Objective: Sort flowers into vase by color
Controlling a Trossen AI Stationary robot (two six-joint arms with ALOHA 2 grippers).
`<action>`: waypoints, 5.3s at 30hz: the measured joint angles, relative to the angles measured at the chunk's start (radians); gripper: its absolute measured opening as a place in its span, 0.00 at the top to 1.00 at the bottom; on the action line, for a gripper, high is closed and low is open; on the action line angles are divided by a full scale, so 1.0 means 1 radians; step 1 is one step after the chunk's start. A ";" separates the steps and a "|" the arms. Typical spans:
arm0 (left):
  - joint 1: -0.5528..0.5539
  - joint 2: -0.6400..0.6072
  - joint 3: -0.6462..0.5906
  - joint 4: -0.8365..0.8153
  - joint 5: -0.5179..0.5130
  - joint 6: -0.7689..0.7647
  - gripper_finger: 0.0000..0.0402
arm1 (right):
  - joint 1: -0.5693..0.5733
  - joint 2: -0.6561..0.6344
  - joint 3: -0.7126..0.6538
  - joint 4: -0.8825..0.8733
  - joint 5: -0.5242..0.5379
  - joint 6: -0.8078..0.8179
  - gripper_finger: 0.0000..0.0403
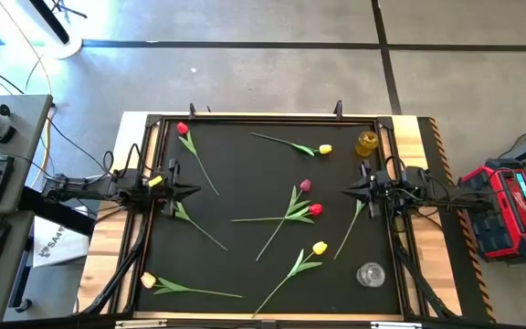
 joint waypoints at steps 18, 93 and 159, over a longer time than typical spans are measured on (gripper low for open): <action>0.000 0.000 0.000 0.000 0.000 0.000 1.00 | 0.000 0.000 0.000 0.000 0.000 0.000 1.00; 0.001 0.216 -0.001 0.244 -0.079 0.081 1.00 | -0.107 0.282 0.118 -0.209 0.393 1.010 0.98; 0.000 0.480 0.000 0.564 -0.005 0.098 1.00 | 0.244 1.271 0.447 -0.796 0.060 1.837 0.66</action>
